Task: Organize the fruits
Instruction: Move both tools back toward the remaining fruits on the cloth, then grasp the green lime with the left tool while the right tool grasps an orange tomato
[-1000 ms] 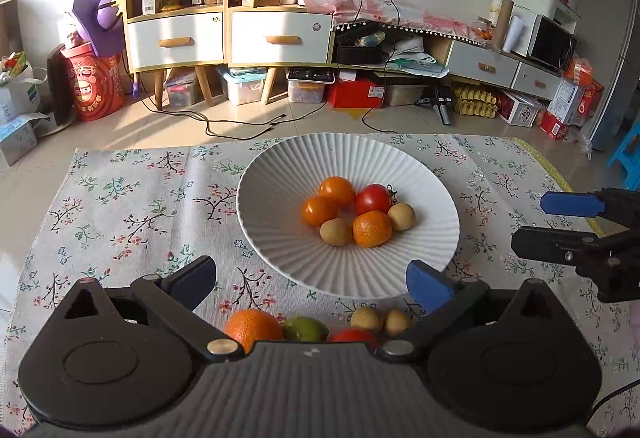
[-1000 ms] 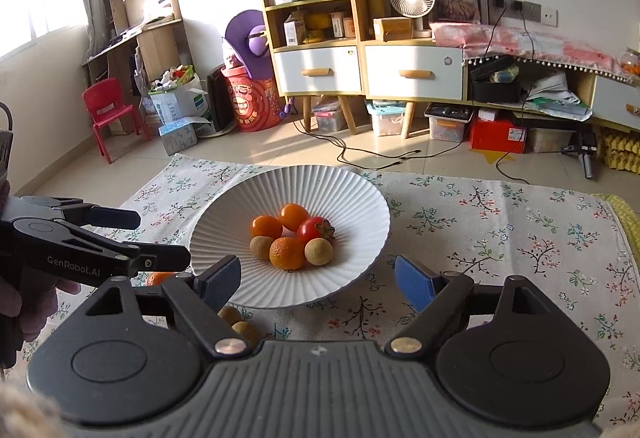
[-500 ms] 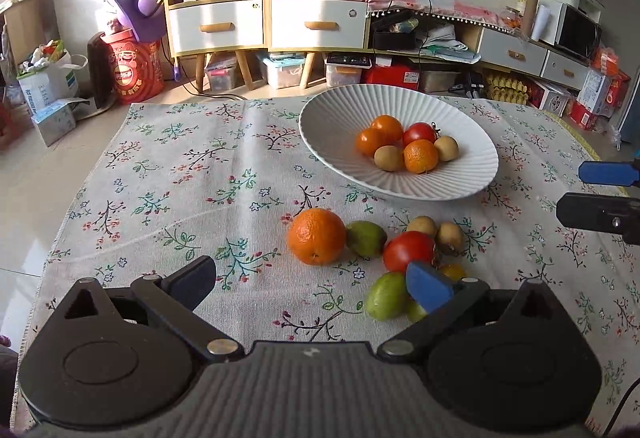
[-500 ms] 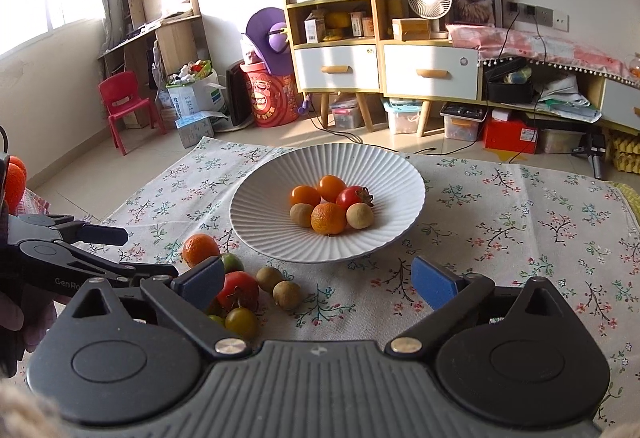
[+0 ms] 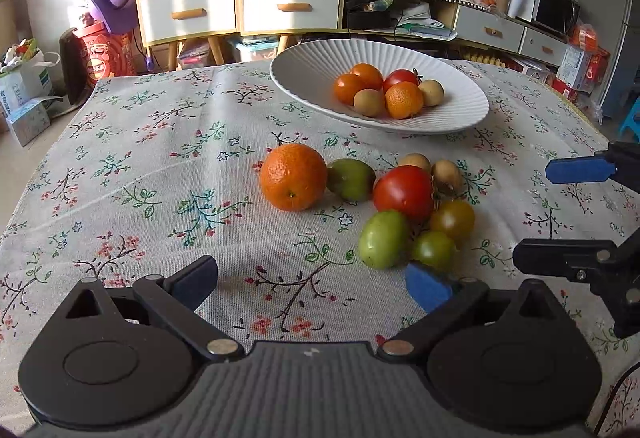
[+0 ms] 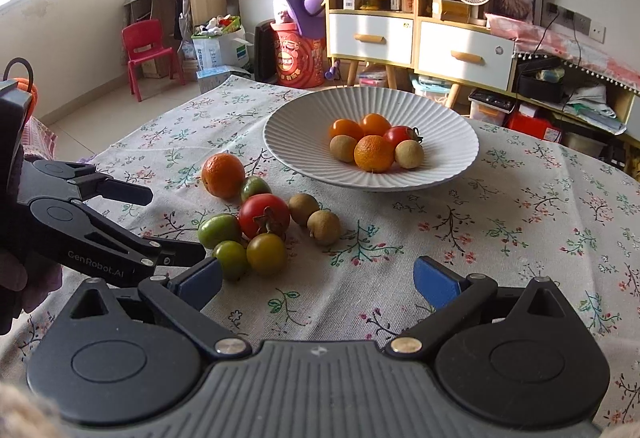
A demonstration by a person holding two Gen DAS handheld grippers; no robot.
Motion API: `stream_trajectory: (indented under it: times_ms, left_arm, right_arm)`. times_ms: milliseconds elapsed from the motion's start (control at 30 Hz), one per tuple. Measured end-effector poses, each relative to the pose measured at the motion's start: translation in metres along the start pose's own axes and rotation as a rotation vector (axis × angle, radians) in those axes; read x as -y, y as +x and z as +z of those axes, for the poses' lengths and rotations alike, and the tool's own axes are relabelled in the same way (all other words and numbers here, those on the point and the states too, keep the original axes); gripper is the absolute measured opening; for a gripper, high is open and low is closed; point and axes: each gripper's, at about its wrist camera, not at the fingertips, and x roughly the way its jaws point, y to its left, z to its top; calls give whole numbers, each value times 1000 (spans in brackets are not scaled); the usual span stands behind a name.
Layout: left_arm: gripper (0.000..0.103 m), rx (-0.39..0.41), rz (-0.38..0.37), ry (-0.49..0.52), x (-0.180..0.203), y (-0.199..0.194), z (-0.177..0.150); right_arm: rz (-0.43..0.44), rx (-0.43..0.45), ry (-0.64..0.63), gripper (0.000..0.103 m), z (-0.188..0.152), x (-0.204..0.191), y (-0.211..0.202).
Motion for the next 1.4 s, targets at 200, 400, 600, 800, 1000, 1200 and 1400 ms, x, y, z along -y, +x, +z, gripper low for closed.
stream_trajectory:
  times_ms: [200, 400, 600, 800, 1000, 1200, 1400]
  left_arm:
    - [85, 20, -29, 30, 3, 3, 1]
    - [64, 25, -97, 25, 6, 3, 6]
    - [28, 11, -152, 28, 9, 3, 10]
    - [28, -5, -148, 10, 9, 3, 13]
    - [28, -20, -149, 2, 7, 1, 13]
    - [28, -25, -156, -12, 7, 0, 14]
    - [28, -26, -157, -20, 6, -1, 14]
  right_arm:
    - [8, -22, -48, 101, -7, -6, 6]
    - [30, -44, -29, 90, -9, -3, 10]
    - [36, -48, -24, 75, -8, -3, 13]
    - [43, -42, -33, 55, -3, -3, 15]
    - [46, -35, -27, 41, 0, -3, 17]
    - [62, -37, -42, 28, 3, -6, 18]
    - [67, -33, -26, 27, 5, -2, 21]
